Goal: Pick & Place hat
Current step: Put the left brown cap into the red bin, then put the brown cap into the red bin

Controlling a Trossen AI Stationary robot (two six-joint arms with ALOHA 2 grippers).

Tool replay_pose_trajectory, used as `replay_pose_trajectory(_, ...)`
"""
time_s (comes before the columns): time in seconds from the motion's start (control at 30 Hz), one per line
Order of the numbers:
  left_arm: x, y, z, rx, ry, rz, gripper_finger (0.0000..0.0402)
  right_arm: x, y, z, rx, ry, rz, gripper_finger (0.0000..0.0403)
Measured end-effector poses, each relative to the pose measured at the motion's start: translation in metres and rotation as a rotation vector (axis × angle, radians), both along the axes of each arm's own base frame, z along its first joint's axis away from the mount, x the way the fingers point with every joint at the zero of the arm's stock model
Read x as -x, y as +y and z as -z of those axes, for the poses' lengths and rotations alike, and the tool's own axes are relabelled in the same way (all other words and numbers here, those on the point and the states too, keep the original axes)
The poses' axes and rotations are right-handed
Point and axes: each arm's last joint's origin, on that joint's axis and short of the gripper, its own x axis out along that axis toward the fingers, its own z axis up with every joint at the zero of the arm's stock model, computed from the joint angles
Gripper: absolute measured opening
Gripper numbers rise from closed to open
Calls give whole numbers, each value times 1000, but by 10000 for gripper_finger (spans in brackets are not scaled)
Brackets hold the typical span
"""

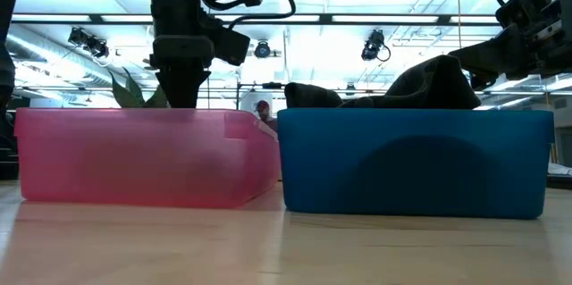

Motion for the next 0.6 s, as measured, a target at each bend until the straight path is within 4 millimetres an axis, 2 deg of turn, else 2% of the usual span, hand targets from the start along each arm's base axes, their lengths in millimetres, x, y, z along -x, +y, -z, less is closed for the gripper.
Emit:
replay_pose_trajectory(0.17, 0, 3, 0, 50, 7, -1, 155, 0, 0, 0, 0, 1, 0, 27)
replay_pose_trajectory(0.3, 1, 1, -6, 46, -12, 62, 187, 0, 0, 0, 0, 1, 0, 27)
replay_pose_trajectory(0.43, 4, -1, -20, 22, -85, 107, 202, 0, 0, 0, 0, 1, 0, 27)
replay_pose_trajectory(0.6, 12, -10, -44, -26, -194, 191, 202, 0, 0, 0, 0, 1, 0, 27)
